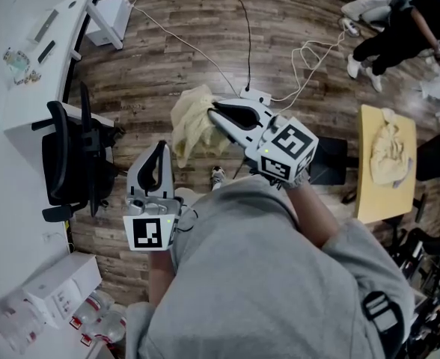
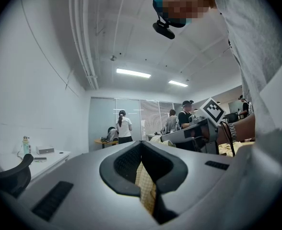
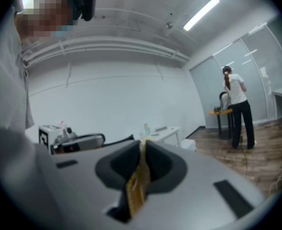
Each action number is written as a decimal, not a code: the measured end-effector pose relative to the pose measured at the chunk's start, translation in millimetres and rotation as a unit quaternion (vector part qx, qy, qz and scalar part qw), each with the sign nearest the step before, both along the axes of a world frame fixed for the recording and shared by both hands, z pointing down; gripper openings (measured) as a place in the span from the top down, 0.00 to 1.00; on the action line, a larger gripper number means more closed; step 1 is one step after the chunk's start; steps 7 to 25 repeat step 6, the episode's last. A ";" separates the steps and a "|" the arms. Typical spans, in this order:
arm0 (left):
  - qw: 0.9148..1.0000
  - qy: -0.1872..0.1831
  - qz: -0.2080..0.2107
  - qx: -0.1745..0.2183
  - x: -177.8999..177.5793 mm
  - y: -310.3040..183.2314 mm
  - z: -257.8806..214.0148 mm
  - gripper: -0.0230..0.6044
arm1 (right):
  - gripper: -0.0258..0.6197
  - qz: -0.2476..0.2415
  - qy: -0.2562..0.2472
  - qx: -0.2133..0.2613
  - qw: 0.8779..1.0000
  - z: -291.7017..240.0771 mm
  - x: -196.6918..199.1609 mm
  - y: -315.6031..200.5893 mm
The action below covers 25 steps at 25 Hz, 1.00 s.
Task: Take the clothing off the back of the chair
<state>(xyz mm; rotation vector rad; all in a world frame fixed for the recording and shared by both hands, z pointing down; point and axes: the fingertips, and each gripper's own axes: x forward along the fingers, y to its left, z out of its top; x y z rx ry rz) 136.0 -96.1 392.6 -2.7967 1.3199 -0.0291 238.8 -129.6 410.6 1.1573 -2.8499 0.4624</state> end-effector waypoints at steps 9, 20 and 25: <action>1.000 0.012 0.003 -0.012 4.3 -4.2 0.4 0.91 | 0.87 0.004 0.004 -0.002 1.000 1.7 1.0 -2.8; 1.000 0.012 0.003 -0.012 4.3 -4.2 0.4 0.91 | 0.87 0.004 0.004 -0.002 1.000 1.7 1.0 -2.8; 1.000 0.012 0.003 -0.012 4.3 -4.2 0.4 0.91 | 0.87 0.004 0.004 -0.002 1.000 1.7 1.0 -2.8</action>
